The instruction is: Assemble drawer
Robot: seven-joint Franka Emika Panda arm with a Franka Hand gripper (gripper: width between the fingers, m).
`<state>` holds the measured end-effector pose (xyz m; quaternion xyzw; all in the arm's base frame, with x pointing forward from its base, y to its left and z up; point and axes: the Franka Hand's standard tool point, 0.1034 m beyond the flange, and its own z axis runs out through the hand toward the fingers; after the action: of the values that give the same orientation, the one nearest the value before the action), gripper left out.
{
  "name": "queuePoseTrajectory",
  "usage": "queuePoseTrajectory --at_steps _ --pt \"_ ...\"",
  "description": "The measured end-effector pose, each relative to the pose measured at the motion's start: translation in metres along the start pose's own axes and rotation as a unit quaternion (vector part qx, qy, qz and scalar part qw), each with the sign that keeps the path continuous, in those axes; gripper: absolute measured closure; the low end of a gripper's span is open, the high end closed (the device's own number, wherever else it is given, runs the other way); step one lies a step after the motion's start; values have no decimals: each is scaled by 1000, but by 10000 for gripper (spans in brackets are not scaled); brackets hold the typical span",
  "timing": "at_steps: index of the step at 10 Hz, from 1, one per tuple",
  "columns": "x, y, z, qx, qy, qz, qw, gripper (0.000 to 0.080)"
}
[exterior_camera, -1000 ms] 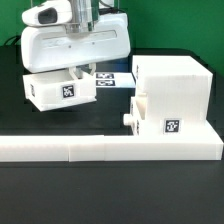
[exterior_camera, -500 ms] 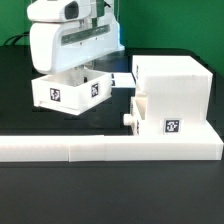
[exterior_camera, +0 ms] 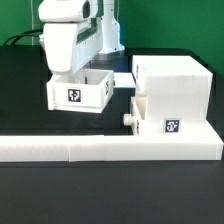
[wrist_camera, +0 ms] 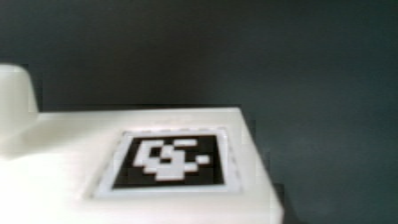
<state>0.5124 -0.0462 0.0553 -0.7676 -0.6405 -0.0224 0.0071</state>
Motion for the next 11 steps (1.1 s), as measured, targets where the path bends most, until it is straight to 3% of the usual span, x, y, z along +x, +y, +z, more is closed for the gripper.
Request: queuePoseTrajectory --at_steps 2,5,6,9,11 --pt "2 13 -4 15 -9 -80 997 757" --pt "6 14 1 16 -6 -67 998 757" --pt "13 20 -1 23 -6 -71 997 757" --pt "33 35 -3 23 -3 -64 998 757" --pt "32 33 -1 25 -4 -64 998 757"
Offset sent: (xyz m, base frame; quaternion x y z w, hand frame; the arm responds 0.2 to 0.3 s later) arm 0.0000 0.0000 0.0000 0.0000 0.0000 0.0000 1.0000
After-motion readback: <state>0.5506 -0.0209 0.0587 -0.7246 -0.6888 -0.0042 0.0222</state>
